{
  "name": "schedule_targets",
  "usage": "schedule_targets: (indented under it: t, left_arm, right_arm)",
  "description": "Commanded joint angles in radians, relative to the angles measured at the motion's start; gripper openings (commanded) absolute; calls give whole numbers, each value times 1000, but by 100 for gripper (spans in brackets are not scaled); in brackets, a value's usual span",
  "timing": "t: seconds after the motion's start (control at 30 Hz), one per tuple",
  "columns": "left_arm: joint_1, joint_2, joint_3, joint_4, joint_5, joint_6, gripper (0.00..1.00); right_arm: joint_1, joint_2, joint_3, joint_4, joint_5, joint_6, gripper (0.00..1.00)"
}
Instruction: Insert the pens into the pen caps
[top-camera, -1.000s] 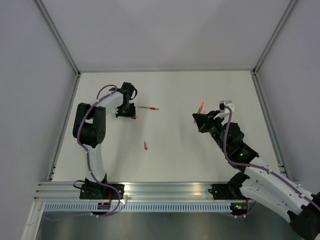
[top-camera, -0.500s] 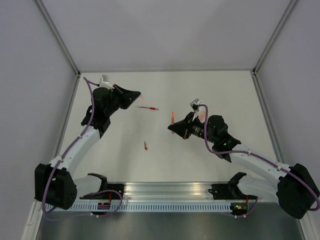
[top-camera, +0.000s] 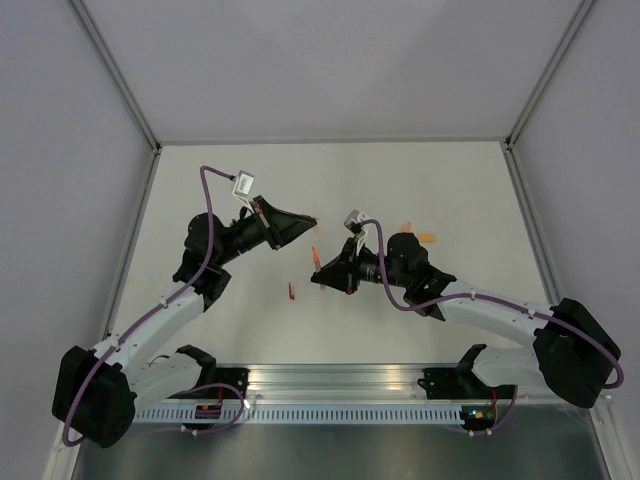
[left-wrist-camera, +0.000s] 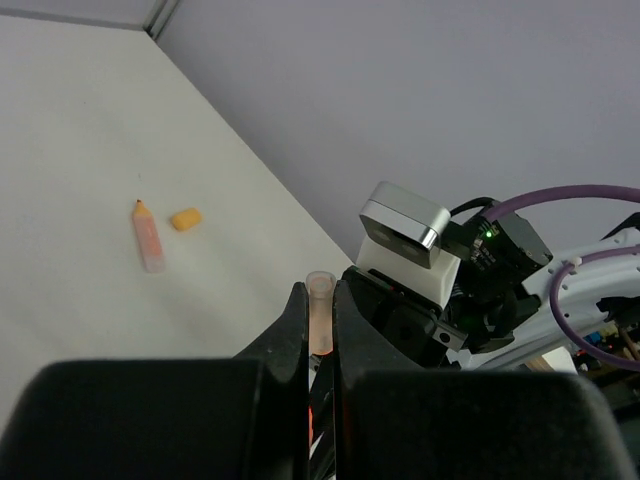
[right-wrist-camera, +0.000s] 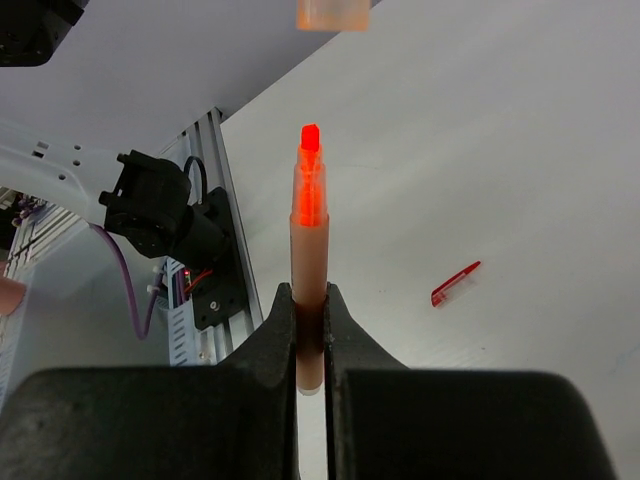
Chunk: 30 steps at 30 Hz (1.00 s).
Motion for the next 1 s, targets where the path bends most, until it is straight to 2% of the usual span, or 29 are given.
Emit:
schedule_targets:
  t: [0.0, 0.97]
  left_arm:
    - [-7, -39, -28, 130, 27, 71, 2]
    - [-19, -29, -58, 147, 53, 89, 2]
  right_arm:
    - [5, 0, 43, 30, -16, -33, 0]
    - [6, -80, 29, -30, 93, -59, 0]
